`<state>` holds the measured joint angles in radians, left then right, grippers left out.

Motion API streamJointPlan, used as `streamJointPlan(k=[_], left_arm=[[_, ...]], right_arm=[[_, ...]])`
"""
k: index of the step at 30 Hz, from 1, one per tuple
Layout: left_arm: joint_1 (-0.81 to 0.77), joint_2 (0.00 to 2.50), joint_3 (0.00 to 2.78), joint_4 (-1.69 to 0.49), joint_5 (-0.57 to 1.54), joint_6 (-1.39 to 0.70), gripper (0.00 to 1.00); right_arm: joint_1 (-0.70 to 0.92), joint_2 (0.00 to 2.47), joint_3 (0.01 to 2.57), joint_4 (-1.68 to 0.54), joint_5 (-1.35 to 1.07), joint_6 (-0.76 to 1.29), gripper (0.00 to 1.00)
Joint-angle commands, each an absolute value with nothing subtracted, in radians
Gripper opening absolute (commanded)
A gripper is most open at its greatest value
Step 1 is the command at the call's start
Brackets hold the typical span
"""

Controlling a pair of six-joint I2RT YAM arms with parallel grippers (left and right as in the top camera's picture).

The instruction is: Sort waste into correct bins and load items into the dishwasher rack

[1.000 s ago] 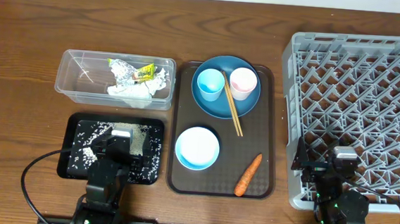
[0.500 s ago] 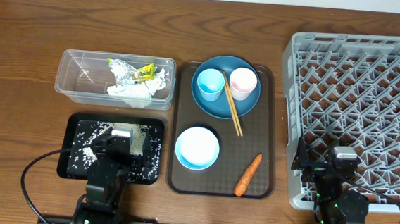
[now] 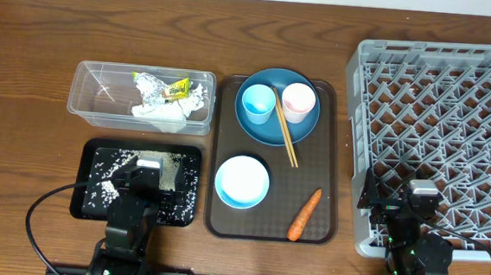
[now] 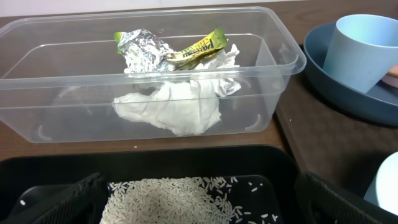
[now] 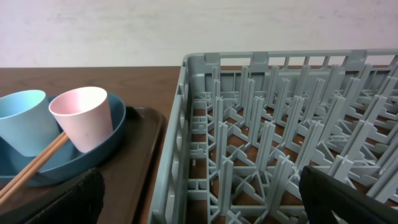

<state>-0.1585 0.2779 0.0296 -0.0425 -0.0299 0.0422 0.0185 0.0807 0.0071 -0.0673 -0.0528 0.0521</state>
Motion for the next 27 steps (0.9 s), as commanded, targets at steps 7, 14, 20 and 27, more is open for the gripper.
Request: streamJointPlan(k=[7,14,20,27], left_arm=[[-0.16,0.273,0.004,-0.063,-0.044,0.052,0.99],[-0.16,0.272,0.004,-0.067,-0.044,0.052,0.99],[-0.16,0.273,0.004,-0.068,-0.044,0.052,0.99],[-0.16,0.272,0.004,-0.068,-0.044,0.052,0.99]], right_arm=[[0.017,0.078,0.006,-0.071,-0.053,0.047,0.99],[0.017,0.078,0.006,-0.071,-0.053,0.047,0.99],[0.017,0.078,0.006,-0.071,-0.053,0.047,0.99],[0.017,0.078,0.006,-0.071,-0.053,0.047,0.99]])
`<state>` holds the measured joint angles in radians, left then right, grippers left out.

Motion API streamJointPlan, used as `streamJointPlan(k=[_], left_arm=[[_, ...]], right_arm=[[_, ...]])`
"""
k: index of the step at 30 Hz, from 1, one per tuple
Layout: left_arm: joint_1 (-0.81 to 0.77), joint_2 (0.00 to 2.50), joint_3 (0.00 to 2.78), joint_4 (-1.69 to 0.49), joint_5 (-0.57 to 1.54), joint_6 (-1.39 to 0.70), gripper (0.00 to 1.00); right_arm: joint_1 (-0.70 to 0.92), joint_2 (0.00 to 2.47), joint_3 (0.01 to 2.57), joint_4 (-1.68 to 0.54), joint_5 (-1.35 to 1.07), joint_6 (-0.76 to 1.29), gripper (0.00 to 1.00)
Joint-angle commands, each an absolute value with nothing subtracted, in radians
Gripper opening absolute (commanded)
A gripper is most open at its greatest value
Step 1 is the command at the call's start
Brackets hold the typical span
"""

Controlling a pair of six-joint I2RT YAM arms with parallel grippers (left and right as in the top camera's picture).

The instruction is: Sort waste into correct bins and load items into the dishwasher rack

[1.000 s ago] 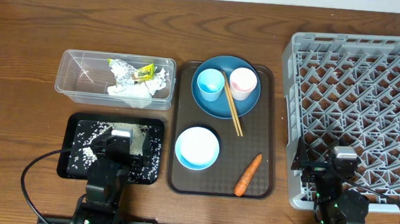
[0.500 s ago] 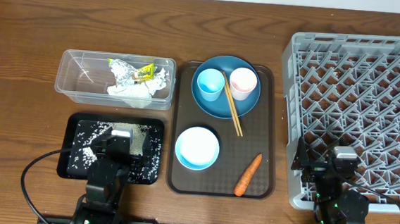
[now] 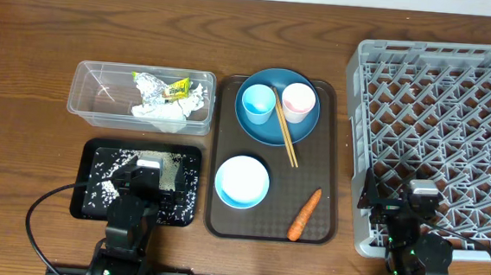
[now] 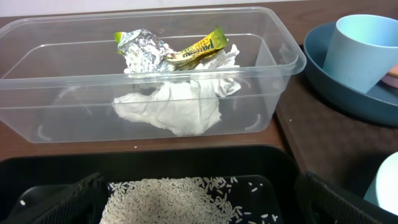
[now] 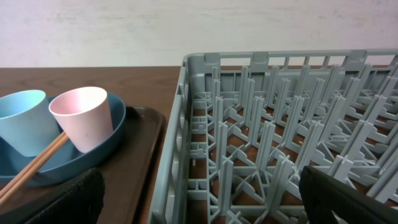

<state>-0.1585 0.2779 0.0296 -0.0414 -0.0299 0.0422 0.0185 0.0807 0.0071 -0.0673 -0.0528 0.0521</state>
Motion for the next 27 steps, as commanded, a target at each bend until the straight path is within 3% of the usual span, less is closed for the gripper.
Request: streamJointPlan(k=[1,14,27], left_arm=[[-0.16,0.272,0.004,-0.068,-0.044,0.052,0.99],[-0.16,0.248,0.004,-0.068,-0.044,0.052,0.99],[-0.062,0.001,0.004,-0.06,-0.044,0.051,0.99]], right_arm=[[0.017,0.078,0.006,-0.071,-0.053,0.047,0.99],[0.017,0.078,0.006,-0.071,-0.053,0.047,0.99],[0.017,0.078,0.006,-0.071,-0.053,0.047,0.99]])
